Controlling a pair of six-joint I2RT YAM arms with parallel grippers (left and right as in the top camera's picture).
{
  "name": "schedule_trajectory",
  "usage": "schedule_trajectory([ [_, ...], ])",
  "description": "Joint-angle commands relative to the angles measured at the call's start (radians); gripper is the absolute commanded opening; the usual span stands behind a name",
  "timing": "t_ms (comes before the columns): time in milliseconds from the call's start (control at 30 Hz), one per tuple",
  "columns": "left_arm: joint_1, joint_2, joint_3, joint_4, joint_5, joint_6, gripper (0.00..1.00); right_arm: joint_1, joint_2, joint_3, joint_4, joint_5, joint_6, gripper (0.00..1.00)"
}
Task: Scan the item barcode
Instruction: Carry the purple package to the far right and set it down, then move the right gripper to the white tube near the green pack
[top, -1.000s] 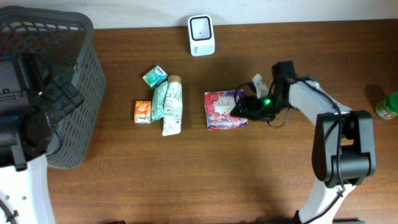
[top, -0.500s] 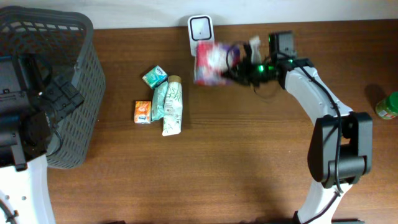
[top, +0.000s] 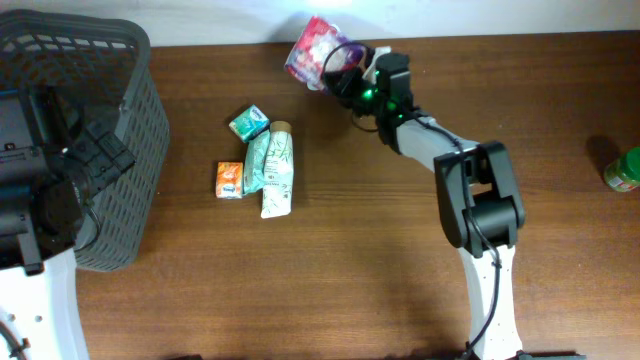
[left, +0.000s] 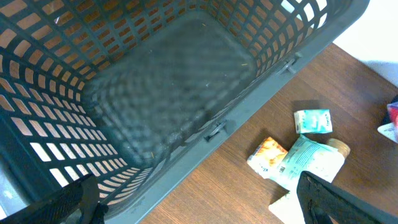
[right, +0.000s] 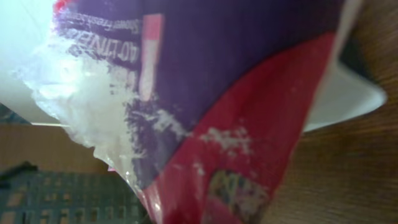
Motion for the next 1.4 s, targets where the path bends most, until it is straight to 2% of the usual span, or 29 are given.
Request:
schedule_trajectory([
  [0,0.006,-0.008,0.003,-0.001,0.0,-0.009,0.99,0.016,-0.061,0.07,0.009,0.023,-0.09,0.04],
  [100,0.006,-0.008,0.003,-0.001,0.0,-0.009,0.99,-0.009,-0.157,0.113,-0.13,0.031,-0.22,0.04],
  [233,0.006,-0.008,0.003,-0.001,0.0,-0.009,0.99,-0.125,-0.394,0.149,-0.499,0.134,-0.377,0.04],
  [267,0.006,-0.008,0.003,-0.001,0.0,-0.009,0.99,-0.151,-0.423,0.149,-0.553,0.156,-0.377,0.04],
  [333,0.006,-0.008,0.003,-0.001,0.0,-0.009,0.99,-0.27,-0.494,0.149,-0.776,0.266,-0.377,0.04],
  [467,0.006,-0.008,0.003,-0.001,0.0,-0.009,0.99,-0.52,-0.476,0.145,-1.166,0.394,-0.377,0.04],
  [567,0.006,-0.008,0.003,-0.001,0.0,-0.009,0.99,-0.706,-0.425,0.131,-1.315,0.469,-0.377,0.04],
  [633,0.006,-0.008,0.003,-0.001,0.0,-0.009,0.99,-0.802,-0.38,0.13,-1.322,0.472,-0.447,0.04],
  [667,0.006,-0.008,0.003,-0.001,0.0,-0.009,0.99,-0.831,-0.362,0.13,-1.313,0.473,-0.49,0.08],
  [700,0.006,-0.008,0.003,-0.001,0.0,-0.009,0.99,-0.853,-0.347,0.13,-1.306,0.472,-0.522,0.26],
  [733,0.006,-0.008,0.003,-0.001,0.0,-0.009,0.99,-0.867,-0.338,0.13,-1.304,0.472,-0.534,0.57],
  [767,0.006,-0.008,0.003,-0.001,0.0,-0.009,0.99,-0.874,-0.333,0.13,-1.303,0.468,-0.548,0.76],
  [800,0.006,-0.008,0.003,-0.001,0.0,-0.009,0.99,-0.875,-0.333,0.13,-1.299,0.466,-0.574,0.9],
  [833,0.006,-0.008,0.003,-0.001,0.0,-0.009,0.99,-0.872,-0.333,0.131,-1.294,0.444,-0.624,0.93],
  [900,0.006,-0.008,0.003,-0.001,0.0,-0.009,0.99,-0.869,-0.333,0.131,-1.299,0.397,-0.693,0.94],
  [1000,0.006,-0.008,0.003,-0.001,0.0,-0.009,0.99,-0.864,-0.333,0.131,-1.313,0.217,-0.777,0.94],
  [1067,0.006,-0.008,0.003,-0.001,0.0,-0.009,0.99,-0.845,-0.333,0.131,-1.336,0.04,-0.792,0.94],
  [1133,0.006,-0.008,0.003,-0.001,0.0,-0.009,0.99,-0.794,-0.333,0.131,-1.35,-0.159,-0.902,0.94],
  [1267,0.006,-0.008,0.003,-0.001,0.0,-0.009,0.99,-0.596,-0.333,0.131,-1.381,-0.122,-0.96,0.97],
  [1367,0.006,-0.008,0.003,-0.001,0.0,-0.009,0.99,-0.426,-0.333,0.131,-1.359,0.047,-0.912,0.97],
])
